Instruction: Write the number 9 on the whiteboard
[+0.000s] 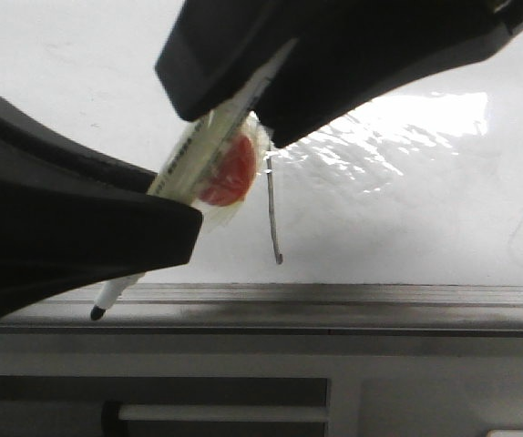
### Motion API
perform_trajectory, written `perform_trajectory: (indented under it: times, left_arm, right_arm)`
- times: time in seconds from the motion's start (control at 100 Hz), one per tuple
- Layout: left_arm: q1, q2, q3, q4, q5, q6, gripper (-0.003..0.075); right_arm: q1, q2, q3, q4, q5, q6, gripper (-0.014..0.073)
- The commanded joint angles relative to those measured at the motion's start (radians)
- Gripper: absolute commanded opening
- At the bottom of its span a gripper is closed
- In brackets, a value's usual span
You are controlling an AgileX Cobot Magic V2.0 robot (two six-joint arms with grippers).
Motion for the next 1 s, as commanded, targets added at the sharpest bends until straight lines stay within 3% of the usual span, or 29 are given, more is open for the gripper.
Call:
perform_trajectory:
  times: [0.0,0.18,0.25,0.51,0.99]
  left_arm:
    - [-0.003,-0.018,-0.032,-0.152,-0.055,-0.014,-0.0020]
    - [-0.003,-0.023,-0.032,-0.605,-0.029,-0.014,-0.0021]
    - [-0.003,-0.023,-0.032,-0.708,0.030,-0.012,-0.0021]
    - [-0.003,-0.011,-0.032,-0.823,0.106,-0.008,-0.0021]
    - [-0.003,0.098,-0.032,-0.856,0.016,-0.024,-0.0020]
  right_arm:
    - [0.002,-0.013,-0.023,0.014,-0.056,-0.002,0.0400]
    - [0.002,-0.013,-0.023,0.014,-0.042,-0.002,0.0400]
    - [0.002,-0.013,-0.023,0.014,-0.041,-0.002,0.0400]
    - [0.002,-0.013,-0.023,0.007,-0.038,-0.002,0.0399]
    - [0.002,-0.013,-0.023,0.006,0.001,-0.002,0.0399]
